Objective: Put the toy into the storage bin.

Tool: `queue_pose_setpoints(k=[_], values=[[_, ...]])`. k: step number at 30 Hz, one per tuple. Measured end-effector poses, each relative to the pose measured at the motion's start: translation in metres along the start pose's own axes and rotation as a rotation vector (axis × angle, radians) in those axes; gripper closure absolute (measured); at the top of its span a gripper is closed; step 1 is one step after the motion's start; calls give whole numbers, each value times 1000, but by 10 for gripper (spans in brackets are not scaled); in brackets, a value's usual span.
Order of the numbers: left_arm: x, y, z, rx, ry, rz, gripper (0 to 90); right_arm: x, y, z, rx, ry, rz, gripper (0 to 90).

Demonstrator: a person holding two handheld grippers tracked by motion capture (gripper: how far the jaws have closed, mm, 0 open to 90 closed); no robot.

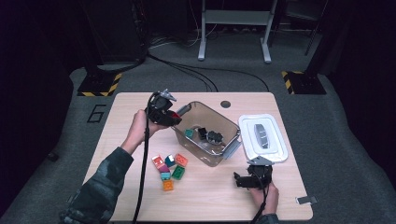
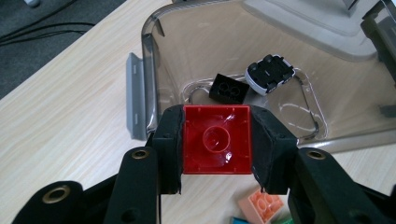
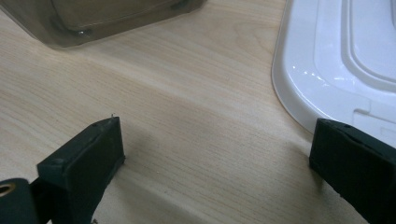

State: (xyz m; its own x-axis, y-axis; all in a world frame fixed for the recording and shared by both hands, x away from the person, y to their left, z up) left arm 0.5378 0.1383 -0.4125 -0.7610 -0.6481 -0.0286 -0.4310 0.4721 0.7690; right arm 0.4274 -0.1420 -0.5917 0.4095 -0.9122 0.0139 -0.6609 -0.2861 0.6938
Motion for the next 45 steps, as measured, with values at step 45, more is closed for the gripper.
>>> queue_pose_setpoints(k=[45], values=[[17, -13, 18, -61, 24, -2, 281, 0, 0, 0, 2, -3, -1, 27]])
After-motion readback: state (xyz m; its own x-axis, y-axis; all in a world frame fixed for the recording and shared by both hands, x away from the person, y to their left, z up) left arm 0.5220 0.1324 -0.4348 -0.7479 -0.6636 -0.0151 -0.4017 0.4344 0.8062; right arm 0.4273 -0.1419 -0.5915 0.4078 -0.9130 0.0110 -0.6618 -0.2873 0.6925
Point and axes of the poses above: each handheld gripper's, and its own axes: y roughly backward along the jaws, z roughly out of its underside, x roughly to its right, the point moved 9 cm from there along -y, roughly forward along the jaws, and after that the axes turned 1 degree about z, right-handed, at the moved point
